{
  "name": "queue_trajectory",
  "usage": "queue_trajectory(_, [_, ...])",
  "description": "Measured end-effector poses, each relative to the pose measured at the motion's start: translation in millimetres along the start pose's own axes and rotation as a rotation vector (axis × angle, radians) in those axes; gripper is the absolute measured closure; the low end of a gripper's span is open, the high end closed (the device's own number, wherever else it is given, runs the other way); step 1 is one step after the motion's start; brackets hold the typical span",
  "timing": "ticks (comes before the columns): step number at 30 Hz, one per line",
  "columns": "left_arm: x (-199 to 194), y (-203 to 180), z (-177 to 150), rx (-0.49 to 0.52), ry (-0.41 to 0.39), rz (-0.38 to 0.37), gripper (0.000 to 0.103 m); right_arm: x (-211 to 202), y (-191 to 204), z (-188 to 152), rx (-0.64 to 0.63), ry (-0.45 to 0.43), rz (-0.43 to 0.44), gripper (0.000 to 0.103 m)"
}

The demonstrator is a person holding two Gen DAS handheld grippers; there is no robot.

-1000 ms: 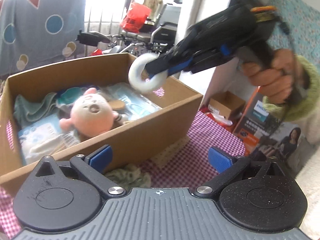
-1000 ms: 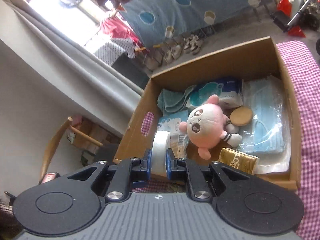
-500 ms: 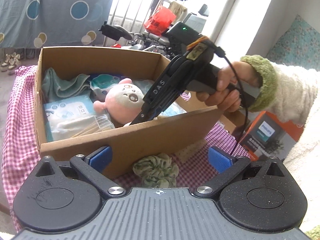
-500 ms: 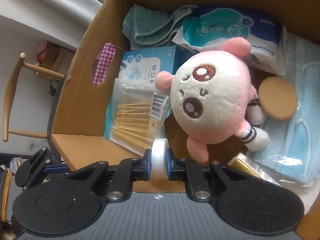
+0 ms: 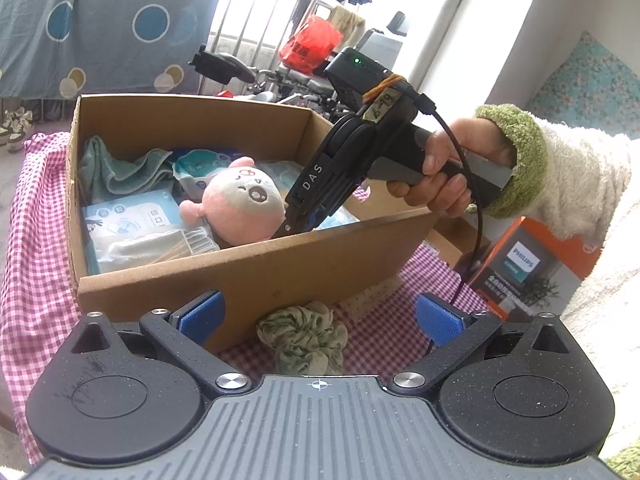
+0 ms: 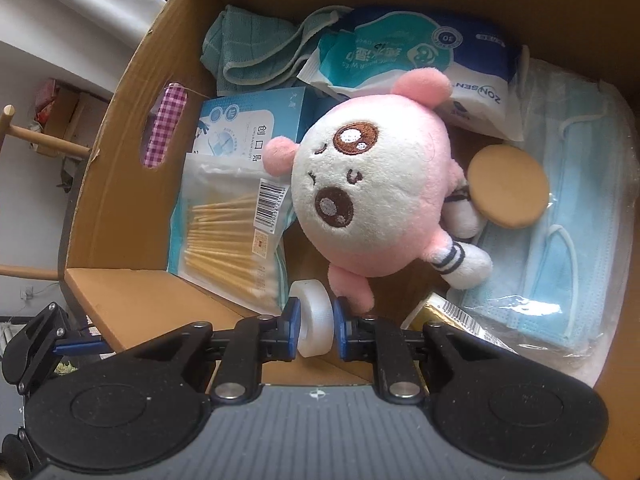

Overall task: Organize soft objects
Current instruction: 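Lower the tape roll into the box and open the right gripper, then move the right gripper to the green scrunchie and grasp it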

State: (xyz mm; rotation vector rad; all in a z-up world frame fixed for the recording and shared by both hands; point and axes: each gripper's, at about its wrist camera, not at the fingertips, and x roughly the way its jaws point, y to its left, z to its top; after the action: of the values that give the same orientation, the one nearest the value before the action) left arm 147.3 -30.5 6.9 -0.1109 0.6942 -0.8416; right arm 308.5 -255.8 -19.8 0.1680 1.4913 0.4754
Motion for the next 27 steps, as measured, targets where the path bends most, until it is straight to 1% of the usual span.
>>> queue_trajectory(7, [-4.1,2.9,-2.2,-0.009,-0.007,-0.003,0.0,1.0,-2.4,-1.8,0.021,0.011,-0.031,0.084])
queue_trajectory(13, [-6.2,2.4,-2.1,-0.014,-0.005,0.011,0.0,7.2,0.8,-0.7,0.025,0.016,-0.022,0.084])
queue_trajectory(15, [-7.6,0.5,-1.8,-0.011,-0.006,0.019,0.0,2.6,5.7,-4.1,0.01,-0.005,-0.018,0.084])
queue_trajectory(18, [-9.2,-2.4,-2.4,-0.013,-0.006,0.029,0.0,-14.2,13.8,-14.9,-0.013,-0.075,-0.006,0.083])
queue_trajectory(19, [-9.4,-3.3,-2.9,-0.014,-0.004,0.033,0.0,-21.5,15.9,-20.3,-0.015,-0.105,-0.005,0.08])
queue_trajectory(20, [-9.6,-4.7,-3.6,-0.015,-0.004,0.036,0.0,-28.7,18.3,-26.7,-0.019,-0.136,-0.008,0.07])
queue_trajectory(21, [-9.7,-6.0,-4.5,-0.014,-0.003,0.039,0.0,-38.1,21.3,-34.8,-0.028,-0.179,-0.015,0.052])
queue_trajectory(23, [-9.6,-9.4,-5.6,-0.016,0.003,0.047,0.001,-56.0,27.7,-54.4,-0.051,-0.276,-0.037,0.035])
queue_trajectory(25, [-9.2,-13.2,-6.2,-0.017,0.012,0.058,0.0,-71.6,33.1,-75.6,-0.07,-0.356,-0.054,0.034])
queue_trajectory(27, [-10.2,-16.4,-6.8,-0.026,0.019,0.07,0.001,-85.4,34.9,-96.7,-0.056,-0.422,-0.055,0.031])
